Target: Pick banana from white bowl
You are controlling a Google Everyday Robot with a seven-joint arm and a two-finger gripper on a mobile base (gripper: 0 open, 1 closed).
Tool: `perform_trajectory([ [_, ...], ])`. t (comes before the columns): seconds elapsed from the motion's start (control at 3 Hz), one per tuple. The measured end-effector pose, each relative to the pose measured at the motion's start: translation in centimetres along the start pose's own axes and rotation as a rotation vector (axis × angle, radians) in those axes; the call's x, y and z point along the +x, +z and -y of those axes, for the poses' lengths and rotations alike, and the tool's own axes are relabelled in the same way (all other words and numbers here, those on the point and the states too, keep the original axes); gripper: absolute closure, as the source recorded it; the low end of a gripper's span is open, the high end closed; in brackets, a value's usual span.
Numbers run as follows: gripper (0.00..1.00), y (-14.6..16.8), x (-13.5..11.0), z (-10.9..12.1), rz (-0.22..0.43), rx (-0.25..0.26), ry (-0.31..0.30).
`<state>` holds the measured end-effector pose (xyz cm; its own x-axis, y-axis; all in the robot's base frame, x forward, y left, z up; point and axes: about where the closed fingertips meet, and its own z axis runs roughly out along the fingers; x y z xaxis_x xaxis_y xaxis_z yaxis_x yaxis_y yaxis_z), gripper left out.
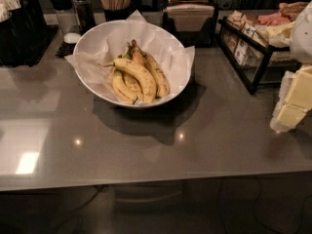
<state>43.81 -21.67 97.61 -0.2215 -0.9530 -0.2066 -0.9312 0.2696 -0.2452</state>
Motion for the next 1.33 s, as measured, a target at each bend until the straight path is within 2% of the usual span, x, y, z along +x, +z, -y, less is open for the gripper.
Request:
perform_trajectory([
  [0.33, 0.00, 0.0, 0.0, 0.0, 0.000, 0.000, 0.000],
  [0.67, 0.00, -0.3, -0.2, 0.2, 0.016, 0.025, 0.025],
  [1.0, 0.00, 0.1, -2.4, 1.8, 0.107, 0.043, 0.138],
  [1.33, 0.00, 0.9, -6.2, 4.1, 0.257, 0.011, 0.306],
])
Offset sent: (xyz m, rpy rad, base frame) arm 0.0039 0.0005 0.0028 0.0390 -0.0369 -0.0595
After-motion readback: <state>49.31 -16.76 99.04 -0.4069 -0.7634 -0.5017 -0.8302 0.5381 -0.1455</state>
